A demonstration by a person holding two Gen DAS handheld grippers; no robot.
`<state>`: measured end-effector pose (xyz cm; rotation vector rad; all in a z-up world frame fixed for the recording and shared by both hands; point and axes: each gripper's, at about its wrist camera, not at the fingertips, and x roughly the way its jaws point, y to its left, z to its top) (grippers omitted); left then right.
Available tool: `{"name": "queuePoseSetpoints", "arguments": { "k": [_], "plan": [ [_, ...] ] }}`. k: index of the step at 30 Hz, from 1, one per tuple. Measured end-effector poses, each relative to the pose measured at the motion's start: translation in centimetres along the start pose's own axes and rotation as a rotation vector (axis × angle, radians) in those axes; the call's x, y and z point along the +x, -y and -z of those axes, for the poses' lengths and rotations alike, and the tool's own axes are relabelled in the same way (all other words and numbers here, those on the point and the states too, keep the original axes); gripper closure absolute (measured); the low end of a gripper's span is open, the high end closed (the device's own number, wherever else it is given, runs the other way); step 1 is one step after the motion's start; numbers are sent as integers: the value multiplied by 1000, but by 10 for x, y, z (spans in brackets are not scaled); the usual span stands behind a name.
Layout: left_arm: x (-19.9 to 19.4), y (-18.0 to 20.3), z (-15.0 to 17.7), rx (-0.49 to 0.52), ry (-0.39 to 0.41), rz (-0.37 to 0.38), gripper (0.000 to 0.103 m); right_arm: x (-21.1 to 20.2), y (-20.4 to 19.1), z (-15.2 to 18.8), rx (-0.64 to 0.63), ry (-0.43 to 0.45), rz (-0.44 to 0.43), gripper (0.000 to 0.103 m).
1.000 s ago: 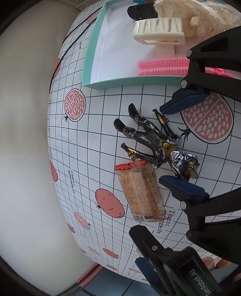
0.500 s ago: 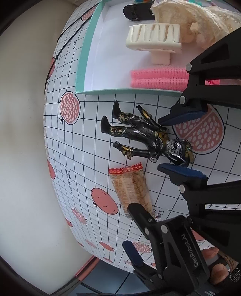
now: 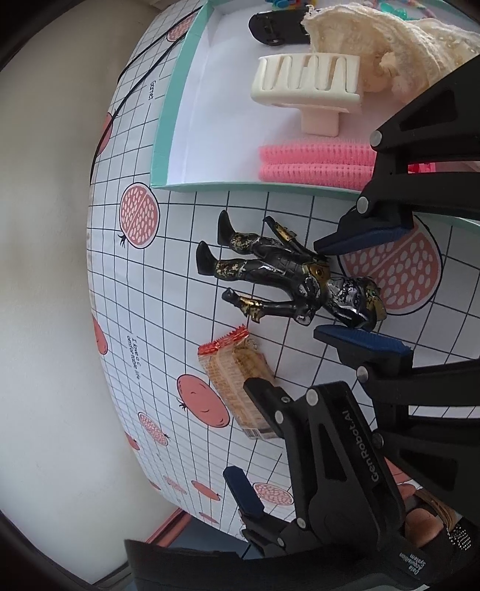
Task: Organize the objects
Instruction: 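Grasp the black robot figure with the right tool while the left tool grasps the snack bar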
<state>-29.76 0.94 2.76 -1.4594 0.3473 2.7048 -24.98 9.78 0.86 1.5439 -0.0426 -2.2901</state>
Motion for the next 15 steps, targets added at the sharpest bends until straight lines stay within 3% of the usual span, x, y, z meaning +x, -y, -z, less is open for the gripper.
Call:
{"name": "queuePoseSetpoints", "arguments": {
  "k": [7, 10, 15],
  "plan": [
    [8, -7, 4, -55, -14, -18, 5, 1, -1, -1, 8, 3, 8, 61],
    [8, -15, 5, -113, -12, -2, 14, 2, -2, -2, 15, 9, 4, 59],
    [10, -13, 5, -131, -13, 11, 16, 3, -5, -2, 6, 20, 17, 54]
  ]
}}
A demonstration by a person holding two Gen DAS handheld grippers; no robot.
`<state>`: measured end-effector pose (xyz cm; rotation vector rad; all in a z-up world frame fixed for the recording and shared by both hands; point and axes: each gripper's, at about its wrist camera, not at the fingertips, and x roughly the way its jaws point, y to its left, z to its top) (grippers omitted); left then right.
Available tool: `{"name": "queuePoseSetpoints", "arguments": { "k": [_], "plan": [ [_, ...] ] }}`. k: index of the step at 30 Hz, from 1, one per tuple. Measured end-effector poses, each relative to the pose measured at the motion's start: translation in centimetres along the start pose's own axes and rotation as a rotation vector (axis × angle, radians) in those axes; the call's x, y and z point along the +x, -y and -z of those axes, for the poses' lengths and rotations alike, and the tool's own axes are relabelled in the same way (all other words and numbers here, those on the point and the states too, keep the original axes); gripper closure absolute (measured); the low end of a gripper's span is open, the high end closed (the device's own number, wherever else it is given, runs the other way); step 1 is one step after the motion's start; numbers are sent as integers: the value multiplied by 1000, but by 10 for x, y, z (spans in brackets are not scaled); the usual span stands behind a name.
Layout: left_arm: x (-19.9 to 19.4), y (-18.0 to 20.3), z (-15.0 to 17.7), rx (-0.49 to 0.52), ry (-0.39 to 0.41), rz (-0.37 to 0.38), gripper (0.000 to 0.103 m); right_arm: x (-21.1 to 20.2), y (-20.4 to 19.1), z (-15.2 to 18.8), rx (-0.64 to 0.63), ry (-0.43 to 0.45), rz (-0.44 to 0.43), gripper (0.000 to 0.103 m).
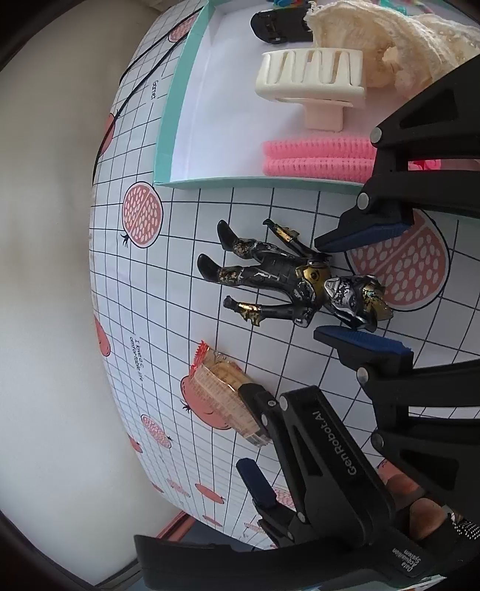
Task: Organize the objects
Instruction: 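Grasp the black robot figure with the right tool while the left tool grasps the snack bar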
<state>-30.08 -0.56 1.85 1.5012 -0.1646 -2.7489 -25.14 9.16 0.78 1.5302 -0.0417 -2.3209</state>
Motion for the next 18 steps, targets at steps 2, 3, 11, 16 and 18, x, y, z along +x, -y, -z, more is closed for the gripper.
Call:
{"name": "queuePoseSetpoints", "arguments": {
  "k": [2, 3, 11, 16, 18],
  "plan": [
    [1, 0, 1, -7, -5, 7, 16, 1, -2, -1, -4, 6, 3, 52],
    [1, 0, 1, -10, -6, 6, 17, 1, -3, -1, -6, 8, 6, 51],
    [6, -12, 6, -64, -32, 11, 35, 6, -12, -3, -42, 57, 33, 41],
    [5, -18, 5, -93, -34, 17, 37, 7, -13, -4, -31, 88, 49, 41],
    [5, -18, 4, -94, -30, 12, 37, 8, -14, -5, -26, 97, 61, 40]
  ]
}}
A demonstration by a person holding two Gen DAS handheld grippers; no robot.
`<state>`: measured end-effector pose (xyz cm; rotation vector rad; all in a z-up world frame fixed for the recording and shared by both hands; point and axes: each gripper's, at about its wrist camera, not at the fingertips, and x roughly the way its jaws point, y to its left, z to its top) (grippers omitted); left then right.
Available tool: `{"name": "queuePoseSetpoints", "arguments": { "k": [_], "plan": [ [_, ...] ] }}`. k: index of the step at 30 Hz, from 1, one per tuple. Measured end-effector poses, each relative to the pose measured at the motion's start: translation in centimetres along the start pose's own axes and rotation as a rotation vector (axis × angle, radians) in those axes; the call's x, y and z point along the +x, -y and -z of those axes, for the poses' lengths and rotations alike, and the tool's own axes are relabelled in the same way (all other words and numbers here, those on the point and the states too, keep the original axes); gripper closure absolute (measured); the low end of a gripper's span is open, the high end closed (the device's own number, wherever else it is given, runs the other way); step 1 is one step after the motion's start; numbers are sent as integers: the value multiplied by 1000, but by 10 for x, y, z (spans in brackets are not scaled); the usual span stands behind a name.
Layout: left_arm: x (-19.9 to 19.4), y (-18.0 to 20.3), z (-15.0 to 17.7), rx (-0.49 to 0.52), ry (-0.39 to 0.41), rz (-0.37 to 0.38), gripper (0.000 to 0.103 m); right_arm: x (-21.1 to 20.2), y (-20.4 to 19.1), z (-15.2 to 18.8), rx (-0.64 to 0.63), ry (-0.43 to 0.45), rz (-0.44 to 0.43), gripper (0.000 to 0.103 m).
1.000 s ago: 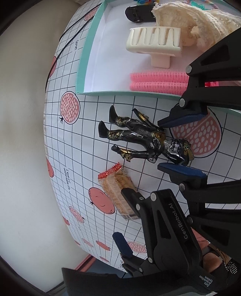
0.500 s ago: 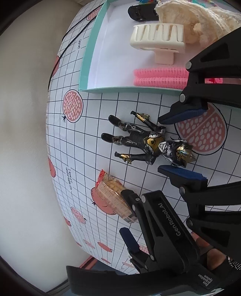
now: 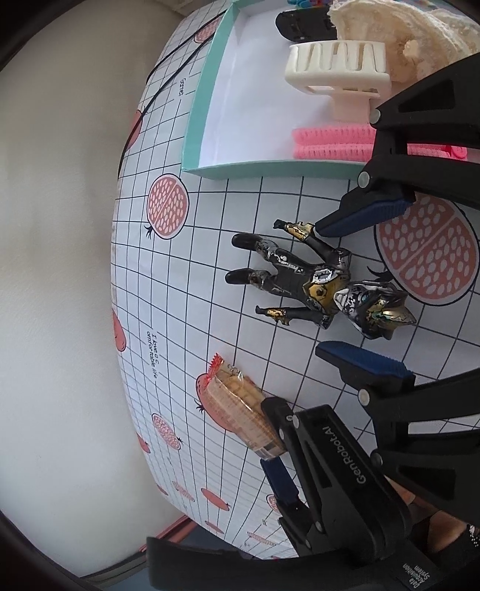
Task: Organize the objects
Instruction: 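Grasp the black robot figure with the right tool while the left tool grasps the snack bar, then lift and carry the snack bar and robot figure with both tools over the tray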
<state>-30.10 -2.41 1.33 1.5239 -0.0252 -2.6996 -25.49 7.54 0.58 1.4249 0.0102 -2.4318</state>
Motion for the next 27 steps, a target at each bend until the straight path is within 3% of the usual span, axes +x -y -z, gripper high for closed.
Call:
{"name": "queuePoseSetpoints", "arguments": {
  "k": [5, 10, 27],
  "plan": [
    [0, -2, 0, -16, 6, 3, 38, 2, -2, 0, -9, 9, 26, 42],
    [-1, 0, 0, -10, 7, 9, 43, 0, 2, 1, -6, 11, 40, 56],
    [-23, -7, -9, -43, 65, 42, 50, -26, 0, -6, -19, 50, 10, 56]
  ]
}}
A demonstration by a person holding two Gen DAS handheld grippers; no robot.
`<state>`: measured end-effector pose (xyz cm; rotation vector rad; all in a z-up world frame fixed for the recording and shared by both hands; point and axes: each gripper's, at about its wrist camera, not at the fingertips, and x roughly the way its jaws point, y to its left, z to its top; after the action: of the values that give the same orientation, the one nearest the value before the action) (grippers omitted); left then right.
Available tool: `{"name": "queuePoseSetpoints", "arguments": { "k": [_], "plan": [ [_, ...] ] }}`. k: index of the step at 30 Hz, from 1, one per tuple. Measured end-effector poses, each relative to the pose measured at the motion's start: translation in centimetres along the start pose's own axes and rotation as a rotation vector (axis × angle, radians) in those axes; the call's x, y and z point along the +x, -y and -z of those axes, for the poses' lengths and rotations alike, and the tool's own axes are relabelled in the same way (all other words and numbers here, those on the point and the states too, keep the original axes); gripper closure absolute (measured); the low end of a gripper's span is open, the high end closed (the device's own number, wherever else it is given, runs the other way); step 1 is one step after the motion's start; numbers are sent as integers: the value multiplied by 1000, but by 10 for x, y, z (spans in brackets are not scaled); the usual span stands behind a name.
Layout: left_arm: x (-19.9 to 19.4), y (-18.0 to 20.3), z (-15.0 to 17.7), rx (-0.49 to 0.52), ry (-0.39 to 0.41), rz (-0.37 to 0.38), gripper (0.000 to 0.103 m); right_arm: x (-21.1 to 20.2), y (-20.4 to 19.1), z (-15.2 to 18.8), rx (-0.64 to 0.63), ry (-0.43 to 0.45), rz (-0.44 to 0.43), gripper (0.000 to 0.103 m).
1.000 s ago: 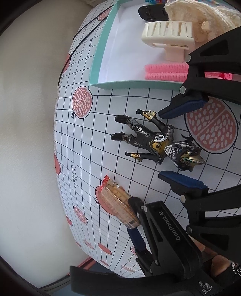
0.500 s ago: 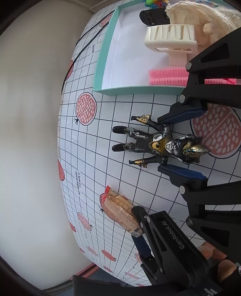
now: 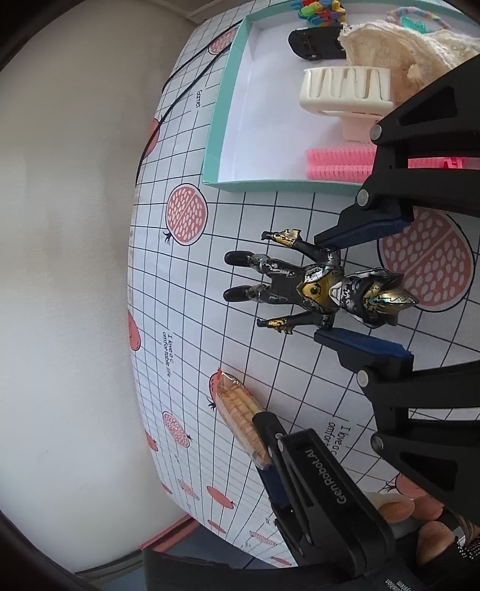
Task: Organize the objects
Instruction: 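Lift and carry the snack bar and robot figure with both tools over the tray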
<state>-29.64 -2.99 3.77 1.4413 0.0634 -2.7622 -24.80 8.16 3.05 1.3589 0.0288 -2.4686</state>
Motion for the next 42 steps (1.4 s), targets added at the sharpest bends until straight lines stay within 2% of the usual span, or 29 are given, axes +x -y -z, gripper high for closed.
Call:
{"name": "queuePoseSetpoints", "arguments": {
  "k": [9, 16, 22, 27, 33, 42],
  "plan": [
    [-41, 1, -20, -5, 112, 34, 51, -37, 11, -15, 23, 79, -24, 56],
    [-54, 7, -24, 4, 140, 48, 52, -47, 31, -18, 72, 89, -31, 56],
    [-45, 7, -21, -16, 108, 67, 52, -48, 39, -17, 89, 87, -34, 56],
    [-63, 12, -26, -19, 166, 80, 52, -60, 49, -20, 113, 115, -42, 56],
    [-93, 29, -34, -12, 255, 119, 52, -73, 71, -22, 146, 140, -23, 56],
    [-114, 75, -34, 72, 291, 180, 52, -86, 119, -19, 214, 151, 18, 56]
  ]
}}
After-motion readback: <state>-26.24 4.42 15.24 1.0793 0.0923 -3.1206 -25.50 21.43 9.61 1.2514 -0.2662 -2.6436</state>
